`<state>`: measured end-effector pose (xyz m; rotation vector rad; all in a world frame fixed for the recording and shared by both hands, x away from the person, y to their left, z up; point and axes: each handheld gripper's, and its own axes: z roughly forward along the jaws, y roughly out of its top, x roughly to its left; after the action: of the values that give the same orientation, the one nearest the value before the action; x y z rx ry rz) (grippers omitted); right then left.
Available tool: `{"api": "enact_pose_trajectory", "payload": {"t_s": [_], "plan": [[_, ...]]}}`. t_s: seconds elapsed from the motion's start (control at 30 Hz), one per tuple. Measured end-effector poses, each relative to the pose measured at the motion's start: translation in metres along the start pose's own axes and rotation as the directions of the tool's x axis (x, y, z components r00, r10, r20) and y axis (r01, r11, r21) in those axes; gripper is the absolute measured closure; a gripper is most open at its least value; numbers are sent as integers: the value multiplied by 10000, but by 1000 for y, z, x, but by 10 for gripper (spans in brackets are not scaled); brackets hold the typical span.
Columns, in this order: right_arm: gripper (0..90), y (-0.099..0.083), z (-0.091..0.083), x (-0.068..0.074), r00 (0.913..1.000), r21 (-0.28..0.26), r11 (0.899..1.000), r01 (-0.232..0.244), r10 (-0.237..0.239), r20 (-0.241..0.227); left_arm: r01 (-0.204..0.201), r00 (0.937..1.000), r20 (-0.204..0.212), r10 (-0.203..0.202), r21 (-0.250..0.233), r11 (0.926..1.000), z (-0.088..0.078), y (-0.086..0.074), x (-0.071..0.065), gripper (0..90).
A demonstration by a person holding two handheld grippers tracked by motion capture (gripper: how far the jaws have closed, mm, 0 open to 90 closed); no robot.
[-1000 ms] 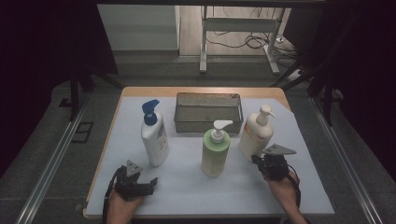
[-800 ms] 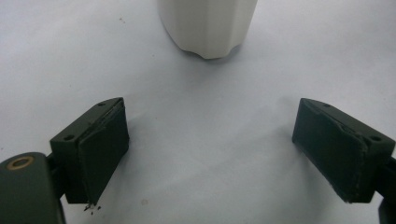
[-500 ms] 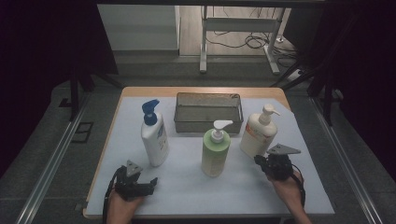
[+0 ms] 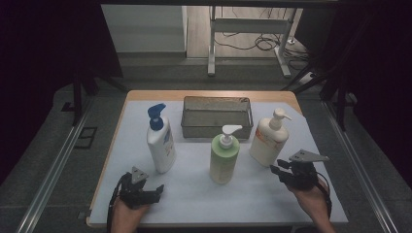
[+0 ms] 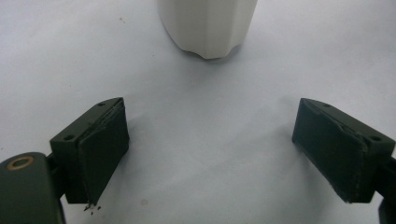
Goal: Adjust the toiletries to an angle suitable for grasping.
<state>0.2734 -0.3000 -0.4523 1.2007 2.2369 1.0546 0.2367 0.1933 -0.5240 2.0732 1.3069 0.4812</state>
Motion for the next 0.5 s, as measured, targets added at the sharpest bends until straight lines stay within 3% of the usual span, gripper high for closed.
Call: {"api": "enact_pose_trajectory", "payload": {"t_s": [0.5], "plan": [[436, 19, -17, -17, 9999, -105, 9999, -128, 129, 82, -4, 10000, 3, 4, 3, 10000, 0, 0, 0, 106]]}}
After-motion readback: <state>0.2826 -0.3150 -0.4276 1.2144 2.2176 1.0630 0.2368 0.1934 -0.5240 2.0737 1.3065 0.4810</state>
